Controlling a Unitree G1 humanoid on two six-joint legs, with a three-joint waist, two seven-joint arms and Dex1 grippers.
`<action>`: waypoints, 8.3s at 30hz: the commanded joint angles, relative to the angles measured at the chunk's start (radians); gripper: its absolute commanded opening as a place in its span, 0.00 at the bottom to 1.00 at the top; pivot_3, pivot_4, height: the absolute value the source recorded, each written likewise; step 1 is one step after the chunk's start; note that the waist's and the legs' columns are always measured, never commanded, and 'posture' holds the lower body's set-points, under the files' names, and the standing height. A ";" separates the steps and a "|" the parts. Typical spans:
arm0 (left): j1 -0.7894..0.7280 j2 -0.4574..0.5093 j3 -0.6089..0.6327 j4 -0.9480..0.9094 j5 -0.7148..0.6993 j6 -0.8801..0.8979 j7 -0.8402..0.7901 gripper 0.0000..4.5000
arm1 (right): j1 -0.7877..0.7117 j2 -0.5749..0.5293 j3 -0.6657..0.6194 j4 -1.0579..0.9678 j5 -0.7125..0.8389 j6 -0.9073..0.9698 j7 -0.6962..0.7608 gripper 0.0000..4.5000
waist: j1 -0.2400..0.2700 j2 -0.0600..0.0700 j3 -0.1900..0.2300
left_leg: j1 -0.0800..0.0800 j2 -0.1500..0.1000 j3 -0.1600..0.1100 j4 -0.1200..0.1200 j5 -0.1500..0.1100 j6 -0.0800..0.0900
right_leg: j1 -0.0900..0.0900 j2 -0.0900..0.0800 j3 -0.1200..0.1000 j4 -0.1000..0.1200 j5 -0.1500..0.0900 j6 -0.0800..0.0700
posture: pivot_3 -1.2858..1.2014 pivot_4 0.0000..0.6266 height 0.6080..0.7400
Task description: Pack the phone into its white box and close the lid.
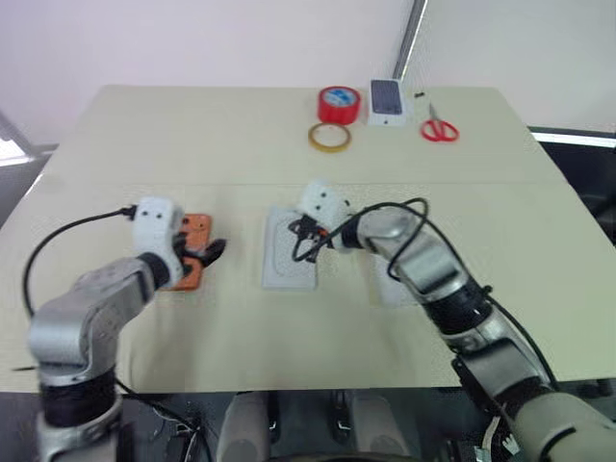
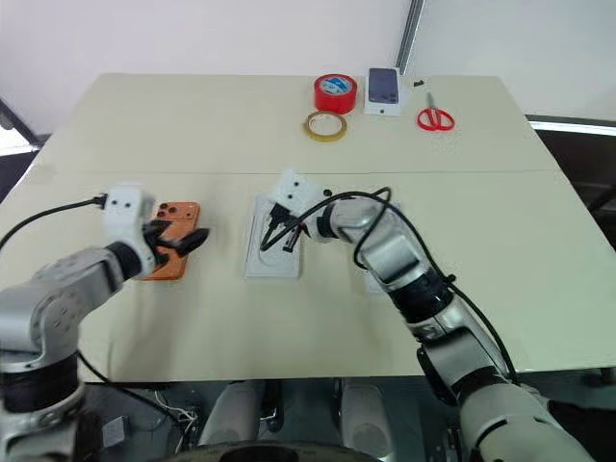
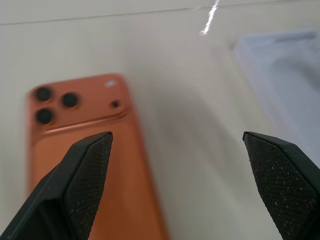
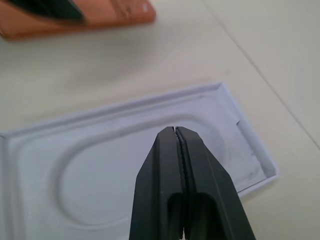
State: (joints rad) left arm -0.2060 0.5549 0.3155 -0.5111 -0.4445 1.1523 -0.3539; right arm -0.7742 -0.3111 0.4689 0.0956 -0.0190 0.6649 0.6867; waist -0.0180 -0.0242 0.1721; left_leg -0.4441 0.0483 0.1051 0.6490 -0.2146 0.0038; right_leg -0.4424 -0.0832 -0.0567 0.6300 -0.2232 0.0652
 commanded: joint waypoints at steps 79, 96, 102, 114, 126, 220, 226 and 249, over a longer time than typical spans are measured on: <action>-0.265 -0.327 0.495 0.247 -0.448 0.462 0.332 0.69 | -0.133 0.326 0.225 0.235 -0.347 -0.207 0.063 0.00 | -0.007 0.000 -0.002 | 0.000 -0.001 -0.002 -0.004 0.000 -0.003 | -0.002 -0.005 0.000 0.000 0.000 0.000 | 0.52 0.24 1.00; -0.280 -0.409 0.652 0.283 -0.642 0.462 0.547 0.01 | -0.121 0.265 0.176 0.067 -0.340 -0.156 0.103 0.00 | -0.008 -0.001 -0.001 | -0.001 -0.001 -0.002 -0.005 0.000 -0.003 | -0.003 -0.006 0.000 -0.001 0.000 0.000 | 0.52 0.24 1.00; -0.322 -0.464 0.681 0.251 -0.752 0.451 0.621 0.01 | -0.081 0.195 0.107 -0.140 -0.279 -0.093 0.176 0.00 | -0.002 -0.001 -0.001 | -0.001 -0.001 -0.002 -0.006 0.000 -0.003 | -0.003 -0.005 0.000 -0.001 0.000 0.000 | 0.52 0.24 1.00; -0.211 -0.584 0.273 0.165 -1.198 0.155 0.975 0.01 | 0.088 -0.105 -0.202 -0.296 0.006 -0.055 0.319 0.00 | 0.003 -0.003 0.000 | -0.003 -0.002 -0.001 -0.009 -0.001 -0.001 | 0.000 -0.006 0.000 -0.015 0.002 -0.003 | 0.52 0.24 1.00; -0.131 -0.471 0.002 0.263 -1.198 -0.074 0.912 0.01 | 0.288 -0.297 -0.321 -0.368 0.189 -0.032 0.379 0.00 | 0.007 -0.003 0.001 | 0.000 -0.001 -0.001 -0.014 0.003 -0.001 | 0.001 0.000 -0.001 -0.017 0.002 -0.004 | 0.52 0.24 1.00; -0.469 -0.348 -0.747 0.363 -0.015 -0.099 -0.037 0.01 | 0.276 -0.459 -0.114 -0.498 -0.095 0.188 0.221 0.00 | 0.047 -0.001 0.002 | -0.016 -0.003 -0.001 0.008 0.002 0.007 | -0.007 0.003 -0.002 -0.005 0.002 0.000 | 0.52 0.24 1.00; -0.493 -0.447 -0.771 0.423 0.029 -0.114 -0.074 0.01 | 0.372 -0.550 -0.176 -0.542 -0.099 0.219 0.225 0.00 | 0.059 -0.001 0.002 | -0.017 -0.003 -0.002 0.010 0.001 0.008 | -0.007 0.003 -0.002 -0.004 0.002 0.001 | 0.52 0.24 1.00; -0.448 -0.283 -0.530 0.391 0.077 -0.165 -0.142 0.00 | 0.363 -0.719 -0.479 -0.505 0.132 0.350 0.347 0.06 | 0.050 0.000 0.002 | -0.015 -0.001 -0.003 0.014 -0.001 0.011 | -0.004 0.003 -0.002 -0.003 0.001 0.001 | 0.52 0.24 1.00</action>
State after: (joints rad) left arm -0.6597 0.2683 -0.2412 -0.0706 -0.3593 1.0224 -0.4788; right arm -0.3931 -1.0113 0.0361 -0.3906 0.0664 0.9601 1.0166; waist 0.0322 -0.0242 0.1742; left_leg -0.4594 0.0476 0.1023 0.6633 -0.2158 0.0151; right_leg -0.4463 -0.0804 -0.0591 0.6275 -0.2219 0.0665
